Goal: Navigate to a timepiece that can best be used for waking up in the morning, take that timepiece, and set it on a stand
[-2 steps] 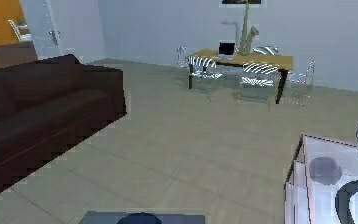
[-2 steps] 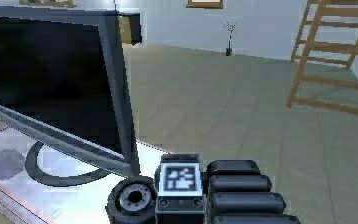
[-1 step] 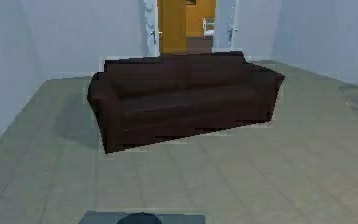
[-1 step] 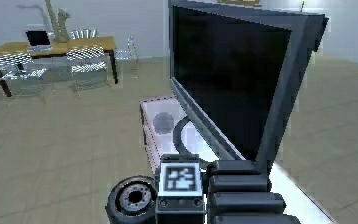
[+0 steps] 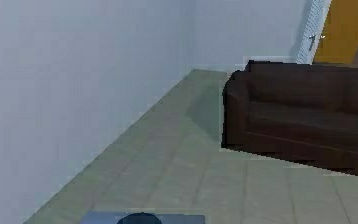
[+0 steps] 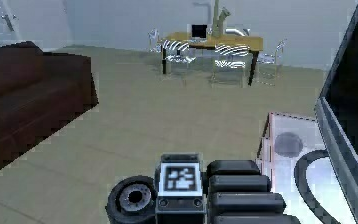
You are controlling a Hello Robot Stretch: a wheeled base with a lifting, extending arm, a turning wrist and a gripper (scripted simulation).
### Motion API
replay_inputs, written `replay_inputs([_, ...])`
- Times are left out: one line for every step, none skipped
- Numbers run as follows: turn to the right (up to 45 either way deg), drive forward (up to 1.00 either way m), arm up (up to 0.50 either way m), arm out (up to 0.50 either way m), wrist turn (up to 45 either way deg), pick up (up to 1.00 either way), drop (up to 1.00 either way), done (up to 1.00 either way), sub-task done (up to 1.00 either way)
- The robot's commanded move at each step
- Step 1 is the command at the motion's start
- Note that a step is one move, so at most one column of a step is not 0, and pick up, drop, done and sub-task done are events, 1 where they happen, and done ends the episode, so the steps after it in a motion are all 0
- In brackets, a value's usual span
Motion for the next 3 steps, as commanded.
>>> replay_inputs([45.0, 0.0, 0.0, 0.0, 0.0, 0.0, 0.0, 0.0, 0.0])
replay_inputs([45.0, 0.0, 0.0, 0.0, 0.0, 0.0, 0.0, 0.0, 0.0])
replay_inputs([45.0, 0.0, 0.0, 0.0, 0.0, 0.0, 0.0, 0.0, 0.0])
